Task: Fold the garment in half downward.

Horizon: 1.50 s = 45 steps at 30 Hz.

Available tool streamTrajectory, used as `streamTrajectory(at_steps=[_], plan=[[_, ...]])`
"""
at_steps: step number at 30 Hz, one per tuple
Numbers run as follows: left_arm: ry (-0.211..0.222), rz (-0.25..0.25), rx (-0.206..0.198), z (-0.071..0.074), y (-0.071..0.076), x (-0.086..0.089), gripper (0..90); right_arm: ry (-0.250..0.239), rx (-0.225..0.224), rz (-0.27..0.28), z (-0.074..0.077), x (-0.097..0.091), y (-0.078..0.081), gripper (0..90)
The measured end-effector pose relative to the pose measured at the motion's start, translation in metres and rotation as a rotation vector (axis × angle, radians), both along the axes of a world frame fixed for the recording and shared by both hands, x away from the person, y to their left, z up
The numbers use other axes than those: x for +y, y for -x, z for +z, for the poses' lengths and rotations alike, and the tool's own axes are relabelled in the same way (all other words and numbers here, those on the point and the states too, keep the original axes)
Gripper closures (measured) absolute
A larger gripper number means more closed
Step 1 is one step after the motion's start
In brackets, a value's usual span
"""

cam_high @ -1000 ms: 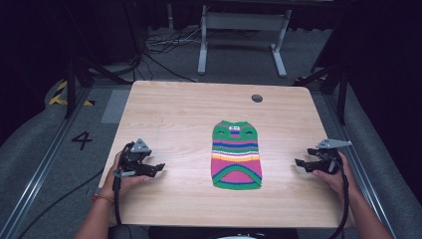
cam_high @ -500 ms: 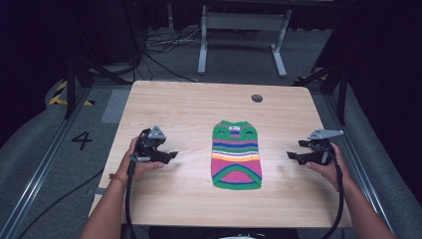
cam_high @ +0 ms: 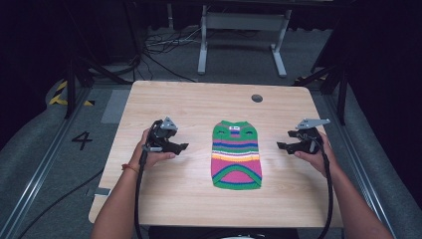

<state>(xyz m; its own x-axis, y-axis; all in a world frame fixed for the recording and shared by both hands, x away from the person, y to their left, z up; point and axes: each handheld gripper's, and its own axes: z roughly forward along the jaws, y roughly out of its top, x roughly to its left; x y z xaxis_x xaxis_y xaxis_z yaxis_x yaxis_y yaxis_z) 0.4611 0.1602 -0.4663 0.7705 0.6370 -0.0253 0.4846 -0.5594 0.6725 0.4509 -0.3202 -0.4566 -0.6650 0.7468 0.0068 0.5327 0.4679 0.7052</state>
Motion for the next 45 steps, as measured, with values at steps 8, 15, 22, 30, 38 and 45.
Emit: streamTrajectory(at_steps=[8, 15, 22, 30, 38, 45], plan=[[0.009, -0.016, -0.008, 0.008, -0.015, -0.019, 27.8, -0.019, 0.005, 0.004, 0.005, 0.015, -0.019, 30.7], [0.006, -0.032, -0.003, 0.008, -0.028, -0.038, 28.0, -0.016, 0.001, 0.011, 0.008, 0.028, -0.032, 32.2], [-0.017, -0.052, 0.009, 0.005, -0.04, -0.056, 29.1, -0.013, 0.002, 0.016, 0.005, 0.04, -0.044, 34.4], [-0.002, -0.06, 0.009, 0.002, -0.056, -0.075, 30.8, -0.007, 0.003, 0.032, 0.005, 0.053, -0.059, 37.0], [0.014, -0.048, 0.024, -0.005, -0.073, -0.091, 31.6, 0.016, 0.015, 0.042, -0.005, 0.068, -0.075, 39.4], [0.005, -0.029, 0.034, -0.013, -0.085, -0.106, 34.2, 0.016, 0.017, 0.03, -0.012, 0.081, -0.087, 43.2]])
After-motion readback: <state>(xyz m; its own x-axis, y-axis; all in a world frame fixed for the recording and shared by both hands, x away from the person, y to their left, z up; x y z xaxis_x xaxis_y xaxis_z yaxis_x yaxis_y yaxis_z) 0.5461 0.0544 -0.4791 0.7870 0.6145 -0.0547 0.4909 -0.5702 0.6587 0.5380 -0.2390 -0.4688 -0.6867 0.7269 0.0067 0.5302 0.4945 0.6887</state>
